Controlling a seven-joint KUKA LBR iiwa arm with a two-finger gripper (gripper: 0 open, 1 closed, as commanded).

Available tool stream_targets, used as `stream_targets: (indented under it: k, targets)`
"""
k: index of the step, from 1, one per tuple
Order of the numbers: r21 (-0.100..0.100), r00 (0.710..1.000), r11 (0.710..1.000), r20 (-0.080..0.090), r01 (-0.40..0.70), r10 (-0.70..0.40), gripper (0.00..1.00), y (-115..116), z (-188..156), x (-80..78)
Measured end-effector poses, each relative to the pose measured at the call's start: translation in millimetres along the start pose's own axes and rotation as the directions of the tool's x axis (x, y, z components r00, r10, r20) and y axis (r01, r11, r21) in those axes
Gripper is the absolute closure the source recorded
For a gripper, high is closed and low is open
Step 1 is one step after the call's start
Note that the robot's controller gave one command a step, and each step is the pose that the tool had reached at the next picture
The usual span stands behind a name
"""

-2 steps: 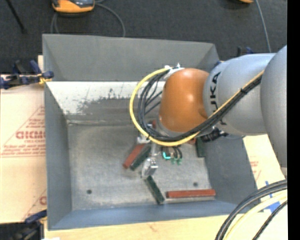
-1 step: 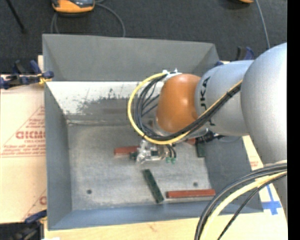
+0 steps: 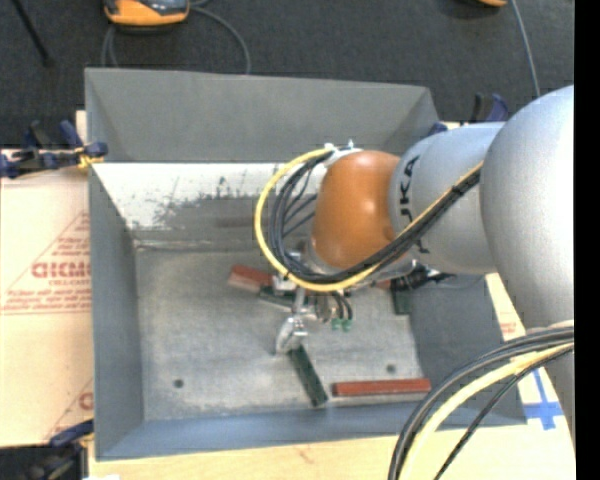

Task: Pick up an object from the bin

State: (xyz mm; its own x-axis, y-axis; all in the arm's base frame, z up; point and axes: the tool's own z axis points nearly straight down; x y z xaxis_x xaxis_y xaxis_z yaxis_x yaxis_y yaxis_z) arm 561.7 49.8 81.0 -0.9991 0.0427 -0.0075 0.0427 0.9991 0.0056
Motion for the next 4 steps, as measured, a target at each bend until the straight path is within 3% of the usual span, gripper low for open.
stream_targets:
  k: [1,2,3,4]
  targets:
    - [-0.001,1.0,1.0,0.009,-0.001,0.001,0.0,0,0,-1.9]
    - [0.004,1.0,1.0,-0.001,0.031,-0.031,0.0,-14,-16,-46.5]
    - [0.004,0.999,0.999,-0.006,0.048,-0.048,1.0,3,-14,-45.8]
    - [0.004,0.999,0.999,-0.004,0.046,-0.046,0.0,3,-14,-46.8]
